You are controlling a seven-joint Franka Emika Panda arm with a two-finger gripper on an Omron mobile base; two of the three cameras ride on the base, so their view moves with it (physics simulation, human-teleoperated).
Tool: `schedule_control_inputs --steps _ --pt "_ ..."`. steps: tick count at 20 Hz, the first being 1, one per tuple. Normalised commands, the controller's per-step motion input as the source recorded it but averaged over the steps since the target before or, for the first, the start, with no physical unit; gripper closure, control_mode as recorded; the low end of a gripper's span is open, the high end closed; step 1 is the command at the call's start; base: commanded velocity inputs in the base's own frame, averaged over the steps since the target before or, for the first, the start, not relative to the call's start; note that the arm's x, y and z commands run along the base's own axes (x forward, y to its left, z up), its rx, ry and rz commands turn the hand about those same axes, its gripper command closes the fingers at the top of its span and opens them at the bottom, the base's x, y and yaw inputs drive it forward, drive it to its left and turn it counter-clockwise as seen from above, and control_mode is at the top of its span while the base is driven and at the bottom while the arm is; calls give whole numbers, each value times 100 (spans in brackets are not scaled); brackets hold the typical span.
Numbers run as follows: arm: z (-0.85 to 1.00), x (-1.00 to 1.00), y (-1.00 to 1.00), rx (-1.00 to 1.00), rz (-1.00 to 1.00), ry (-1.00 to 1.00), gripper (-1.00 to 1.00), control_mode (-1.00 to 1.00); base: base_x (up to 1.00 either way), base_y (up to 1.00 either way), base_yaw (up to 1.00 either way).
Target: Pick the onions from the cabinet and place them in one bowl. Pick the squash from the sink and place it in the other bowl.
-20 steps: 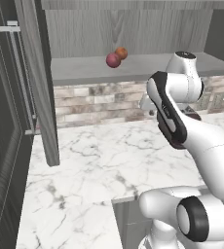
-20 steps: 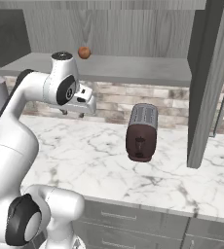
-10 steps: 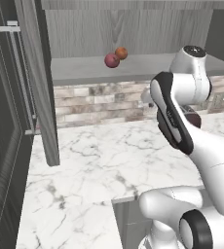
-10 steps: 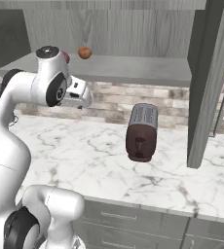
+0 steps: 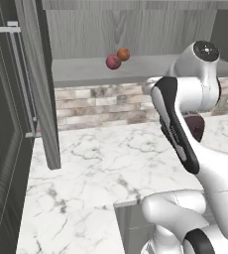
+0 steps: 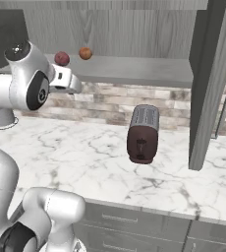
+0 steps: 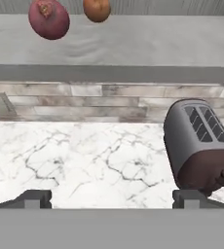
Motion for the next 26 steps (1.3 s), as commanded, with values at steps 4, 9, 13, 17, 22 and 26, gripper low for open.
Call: schedule_control_inputs --steps 4,9,13,17,22,26 --pt "41 3 20 -4 9 -23 -100 -100 0 0 0" --pt "26 36 22 0 4 -12 -100 -100 0 0 0" --pt "29 51 41 0 -2 -3 -100 -100 0 0 0" --pt "17 53 49 0 -3 0 -100 -100 0 0 0" --pt "3 57 27 -1 -3 -1 -100 -100 0 0 0" --pt "-3 71 5 0 4 1 -100 -100 0 0 0"
